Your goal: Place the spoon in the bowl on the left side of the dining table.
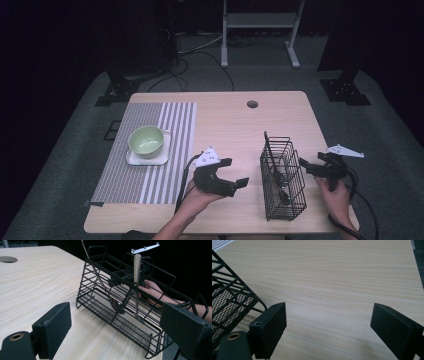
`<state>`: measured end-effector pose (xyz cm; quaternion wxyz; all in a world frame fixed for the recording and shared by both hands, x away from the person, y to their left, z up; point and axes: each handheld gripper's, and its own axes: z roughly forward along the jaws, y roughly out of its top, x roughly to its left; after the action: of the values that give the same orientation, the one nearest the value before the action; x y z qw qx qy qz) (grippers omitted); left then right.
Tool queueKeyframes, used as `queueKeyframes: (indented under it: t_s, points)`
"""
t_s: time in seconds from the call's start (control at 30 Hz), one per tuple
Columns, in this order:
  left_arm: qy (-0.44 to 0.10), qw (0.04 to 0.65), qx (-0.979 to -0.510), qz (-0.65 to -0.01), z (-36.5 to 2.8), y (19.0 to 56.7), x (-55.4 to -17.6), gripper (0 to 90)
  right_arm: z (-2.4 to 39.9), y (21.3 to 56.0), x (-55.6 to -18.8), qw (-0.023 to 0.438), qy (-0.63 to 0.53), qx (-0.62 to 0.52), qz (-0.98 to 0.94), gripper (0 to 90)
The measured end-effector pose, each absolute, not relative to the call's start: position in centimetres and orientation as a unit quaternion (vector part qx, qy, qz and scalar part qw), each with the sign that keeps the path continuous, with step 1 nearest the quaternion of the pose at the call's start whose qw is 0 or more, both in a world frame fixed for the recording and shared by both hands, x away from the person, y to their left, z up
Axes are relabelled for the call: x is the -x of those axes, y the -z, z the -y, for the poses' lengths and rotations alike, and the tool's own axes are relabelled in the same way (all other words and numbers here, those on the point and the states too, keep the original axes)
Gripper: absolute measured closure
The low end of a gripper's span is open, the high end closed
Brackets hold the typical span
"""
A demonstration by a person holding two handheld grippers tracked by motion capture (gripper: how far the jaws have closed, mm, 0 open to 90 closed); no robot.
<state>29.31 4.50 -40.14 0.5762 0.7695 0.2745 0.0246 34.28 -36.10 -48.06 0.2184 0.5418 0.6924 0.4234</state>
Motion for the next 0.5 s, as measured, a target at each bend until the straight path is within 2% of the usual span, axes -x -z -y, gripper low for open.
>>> queueKeyframes:
  t_s: [0.5]
  points:
    - [-0.011,0.58,-0.771,-0.263,-2.8,39.4,-29.4,9.7,36.1,48.1,-34.3,0.218,-0.424,-0.542,-0.693,12.3]
